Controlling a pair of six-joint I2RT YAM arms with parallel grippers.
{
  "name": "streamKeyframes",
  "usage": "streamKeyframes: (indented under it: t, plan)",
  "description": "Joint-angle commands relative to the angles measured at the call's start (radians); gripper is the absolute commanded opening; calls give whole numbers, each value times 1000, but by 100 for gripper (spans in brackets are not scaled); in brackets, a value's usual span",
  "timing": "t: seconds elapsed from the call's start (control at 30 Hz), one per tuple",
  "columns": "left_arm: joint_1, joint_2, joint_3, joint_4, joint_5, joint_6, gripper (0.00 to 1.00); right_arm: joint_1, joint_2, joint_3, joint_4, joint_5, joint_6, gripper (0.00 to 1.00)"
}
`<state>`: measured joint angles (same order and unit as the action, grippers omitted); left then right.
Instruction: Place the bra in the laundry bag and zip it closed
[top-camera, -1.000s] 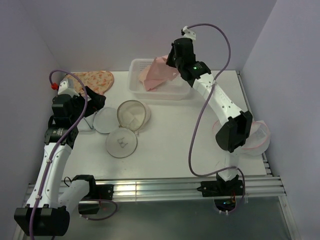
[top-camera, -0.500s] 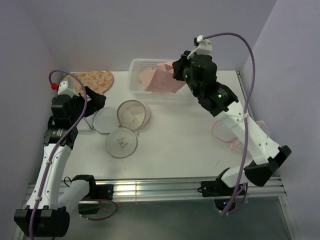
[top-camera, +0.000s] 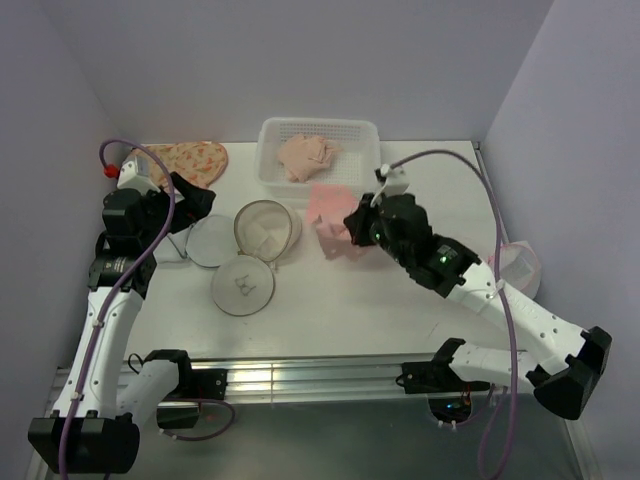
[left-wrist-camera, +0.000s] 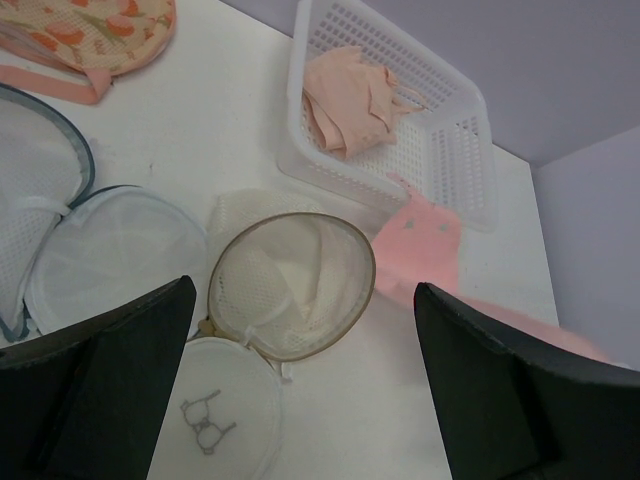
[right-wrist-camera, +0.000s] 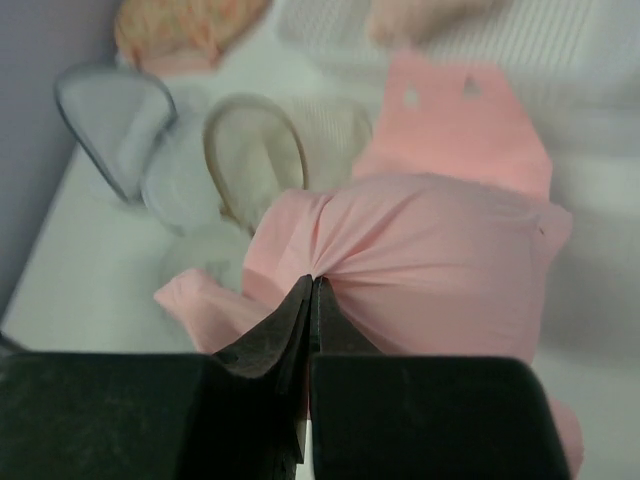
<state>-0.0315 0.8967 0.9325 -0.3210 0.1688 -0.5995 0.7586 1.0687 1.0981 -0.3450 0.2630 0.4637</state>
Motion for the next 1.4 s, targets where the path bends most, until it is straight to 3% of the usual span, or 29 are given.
streamKeyframes:
  t: [0.0, 0.27, 0.47, 0.67, 0.87, 1.1, 1.37]
  plan:
    - [-1, 8, -4, 59, 54, -14, 98, 60, -78, -145, 24, -27, 102, 0]
    - [-30, 28, 0, 48, 60, -26, 98, 237, -127, -388, -8, -1, 292, 0]
    - [-57, -1, -72, 69, 103, -83, 97, 301, -119, -400, -74, -10, 340, 0]
    - [-269, 27, -208, 178, -1, -158, 96, 324, -115, -380, -201, -8, 357, 0]
    - [-503, 154, -213, 289, -143, -197, 96, 341, -139, -440, -241, -59, 401, 0]
    - [-677, 366, -156, 396, -252, -195, 96, 398, -133, -445, -330, -51, 461, 0]
    - [-798, 629, -71, 418, -359, -174, 94, 412, -133, -417, -394, 2, 487, 0]
